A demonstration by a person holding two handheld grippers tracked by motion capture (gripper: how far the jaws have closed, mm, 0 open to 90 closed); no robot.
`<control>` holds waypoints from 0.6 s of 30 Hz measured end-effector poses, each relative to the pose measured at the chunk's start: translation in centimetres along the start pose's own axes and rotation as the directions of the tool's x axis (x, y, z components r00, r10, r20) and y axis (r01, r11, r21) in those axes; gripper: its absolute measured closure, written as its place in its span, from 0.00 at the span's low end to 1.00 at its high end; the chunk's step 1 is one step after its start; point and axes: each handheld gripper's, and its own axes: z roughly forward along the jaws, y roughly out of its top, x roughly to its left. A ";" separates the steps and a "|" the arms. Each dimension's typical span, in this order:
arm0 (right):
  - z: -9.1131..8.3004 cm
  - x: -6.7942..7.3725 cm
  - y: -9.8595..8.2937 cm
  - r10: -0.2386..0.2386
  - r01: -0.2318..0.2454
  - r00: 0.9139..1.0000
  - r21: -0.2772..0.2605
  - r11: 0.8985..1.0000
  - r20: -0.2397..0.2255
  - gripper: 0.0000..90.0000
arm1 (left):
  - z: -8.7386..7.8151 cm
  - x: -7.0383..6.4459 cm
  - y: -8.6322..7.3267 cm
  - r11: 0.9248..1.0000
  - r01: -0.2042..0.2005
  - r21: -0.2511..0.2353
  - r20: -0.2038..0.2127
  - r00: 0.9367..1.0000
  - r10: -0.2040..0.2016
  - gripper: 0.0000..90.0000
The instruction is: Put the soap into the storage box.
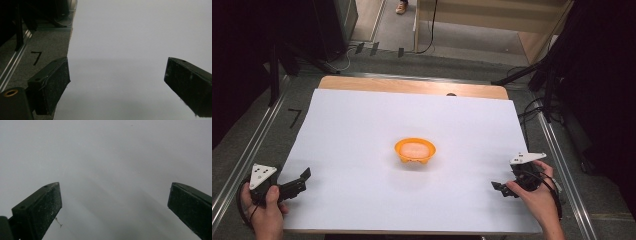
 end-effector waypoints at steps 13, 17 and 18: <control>-1.7 -1.2 -4.2 0.097 -0.092 0.995 -0.114 0.989 0.034 0.00 | 0.0 -0.1 0.0 1.000 -0.001 -0.009 -0.003 1.000 0.001 0.08; -2.1 -1.4 -5.6 0.134 -0.125 0.990 -0.148 0.981 0.053 0.00 | 0.0 0.0 0.0 1.000 0.002 -0.012 -0.001 1.000 -0.002 0.08; -2.3 -1.5 -5.9 0.143 -0.133 0.988 -0.170 0.976 0.049 0.00 | 0.0 0.0 0.0 1.000 0.002 -0.011 -0.002 1.000 -0.002 0.08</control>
